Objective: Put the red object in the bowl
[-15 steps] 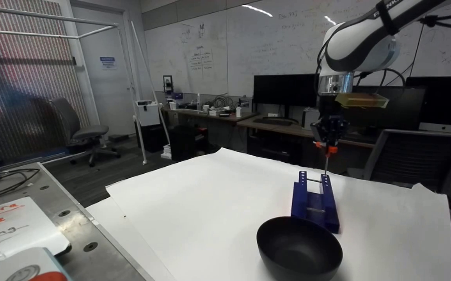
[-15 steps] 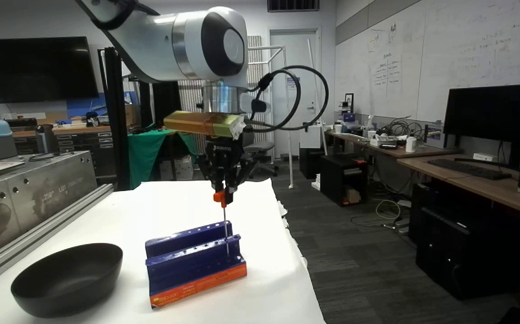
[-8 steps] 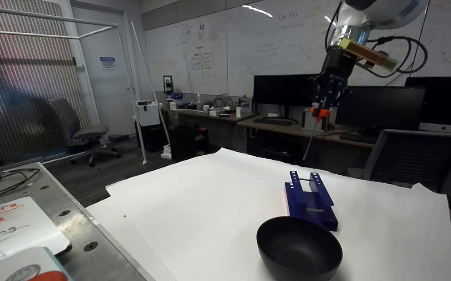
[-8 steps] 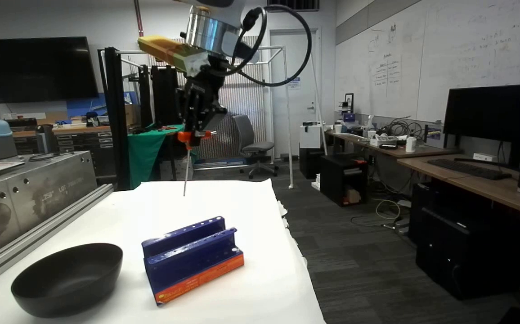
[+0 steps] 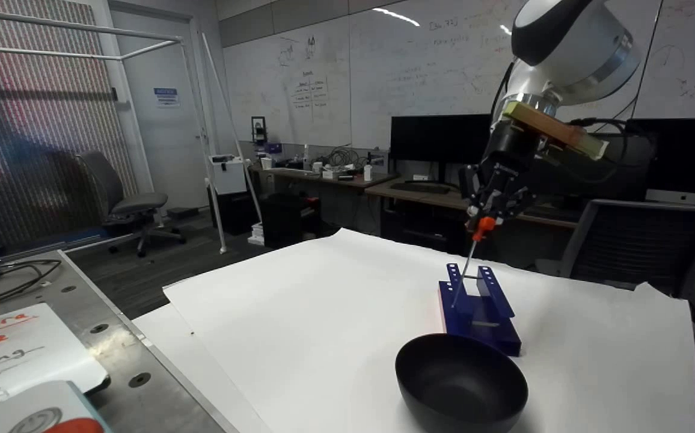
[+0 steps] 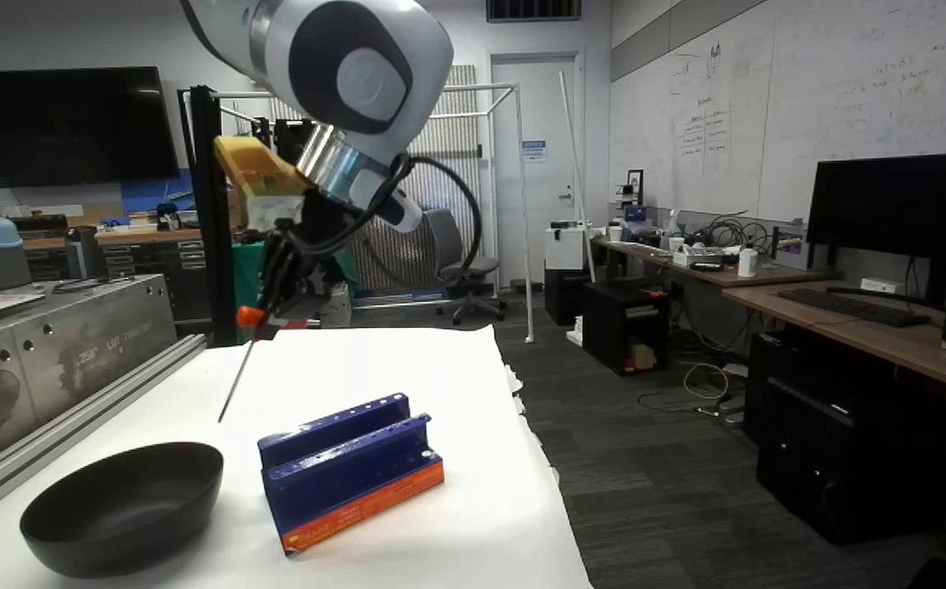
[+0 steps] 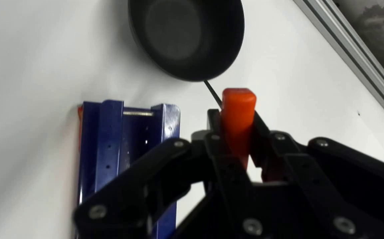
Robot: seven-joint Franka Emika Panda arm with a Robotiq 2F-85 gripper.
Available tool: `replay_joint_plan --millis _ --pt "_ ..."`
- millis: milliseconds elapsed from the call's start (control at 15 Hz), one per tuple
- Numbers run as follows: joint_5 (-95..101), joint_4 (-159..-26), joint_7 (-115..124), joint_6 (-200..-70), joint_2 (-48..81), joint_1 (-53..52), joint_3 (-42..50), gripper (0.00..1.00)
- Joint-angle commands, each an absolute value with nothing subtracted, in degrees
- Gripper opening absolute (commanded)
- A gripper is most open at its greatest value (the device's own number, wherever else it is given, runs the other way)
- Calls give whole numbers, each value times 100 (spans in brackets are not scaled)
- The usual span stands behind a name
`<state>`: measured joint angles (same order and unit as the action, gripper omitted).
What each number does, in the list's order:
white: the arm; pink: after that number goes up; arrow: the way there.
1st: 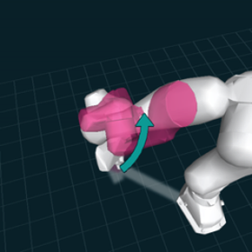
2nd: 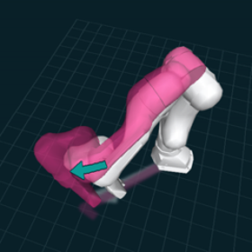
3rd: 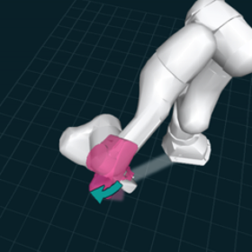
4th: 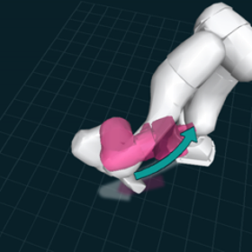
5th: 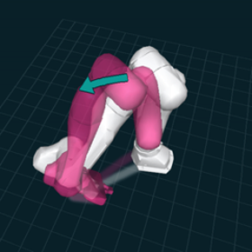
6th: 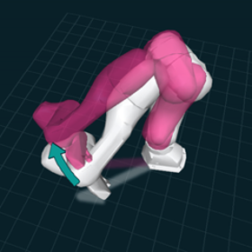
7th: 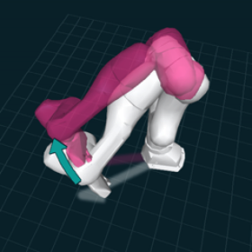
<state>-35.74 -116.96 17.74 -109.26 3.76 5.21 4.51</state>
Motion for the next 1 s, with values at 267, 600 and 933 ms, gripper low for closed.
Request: replay_joint_plan --millis 267,600,933 --pt "-4052 -12502 1684 -11013 390 152 111 5" --pt "-3628 -12956 1444 -11939 580 -93 -58 8" --pt "-3568 -12996 1335 -12520 892 -171 -122 8"
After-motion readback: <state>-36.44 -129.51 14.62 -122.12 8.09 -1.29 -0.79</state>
